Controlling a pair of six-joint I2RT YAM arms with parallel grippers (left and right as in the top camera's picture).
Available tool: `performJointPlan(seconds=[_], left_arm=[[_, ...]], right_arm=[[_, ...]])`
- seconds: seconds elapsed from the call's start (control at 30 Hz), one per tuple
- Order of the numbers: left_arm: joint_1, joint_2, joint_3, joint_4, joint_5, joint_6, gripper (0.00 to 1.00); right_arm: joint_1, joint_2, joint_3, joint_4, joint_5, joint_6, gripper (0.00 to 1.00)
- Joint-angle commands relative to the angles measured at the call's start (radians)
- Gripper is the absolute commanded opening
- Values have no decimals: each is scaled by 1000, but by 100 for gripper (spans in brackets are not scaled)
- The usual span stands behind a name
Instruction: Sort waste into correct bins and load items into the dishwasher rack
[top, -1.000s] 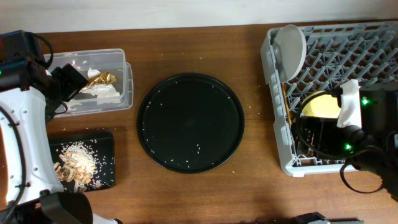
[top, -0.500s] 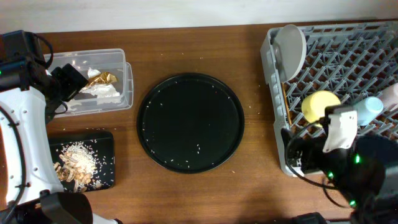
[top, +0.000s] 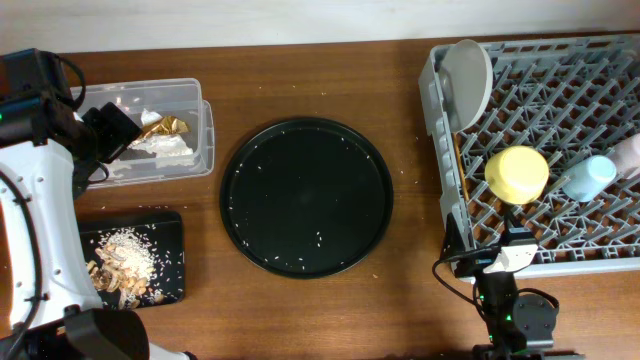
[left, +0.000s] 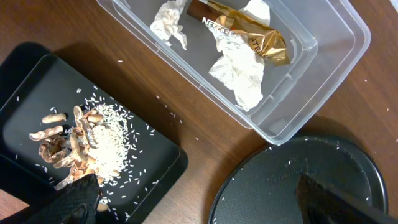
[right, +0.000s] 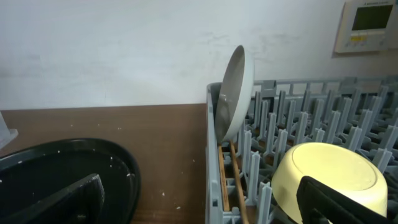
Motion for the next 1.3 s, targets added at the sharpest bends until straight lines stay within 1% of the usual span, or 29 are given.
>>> performJointPlan(seconds=[0.0,0.1,0.63,0.67,0.7,0.77,0.8,0.83,0.87,0.93,0.97,1.0,1.03,1.1,1.17,1.27], left_arm=[[7,-7,3,0,0,-9,99],[7,-7,3,0,0,-9,99],[7,-7,3,0,0,-9,100],[7,-7,3,-6,-7,11,99],[7,-7,3,-29,-38,55,99],[7,-5,-10,-131,-35,60,99],[6,-11,-20,-138,-34,108,99],[-13,-38,-63,-122,-34,248,99],[-40,-79,-120,-79,-34,336,99],[-95,-198,-289,65,-23,436,99],[-121,-266,-390,152,-9,472,99],[-150,-373,-554,295,19,522,99],[-159,-430,-637,368,28,527,99],[-166,-590,-878,584,66,527,99],[-166,-777,-1147,851,94,526,99],[-166,-993,-1437,1125,95,526,99]], right_arm=[[-16,-12,-9,-38,2,-37,98],[-16,-12,-9,-61,3,-61,99],[-16,-12,-9,-59,2,-60,99],[-16,-12,-9,-59,2,-60,98],[-16,-12,-9,-59,2,-60,98],[-16,-12,-9,-59,2,-60,98],[-16,-12,-9,-59,2,-60,98],[-16,-12,-9,-59,2,-60,99],[-16,-12,-9,-59,2,-60,98],[-16,-12,-9,-59,2,-60,98],[-16,-12,-9,-59,2,-60,98],[-16,-12,-9,-59,2,-60,98],[-16,-12,-9,-59,2,-60,98],[-16,-12,-9,-59,2,-60,98],[-16,-12,-9,-59,2,-60,99],[-16,-12,-9,-59,2,-60,98]])
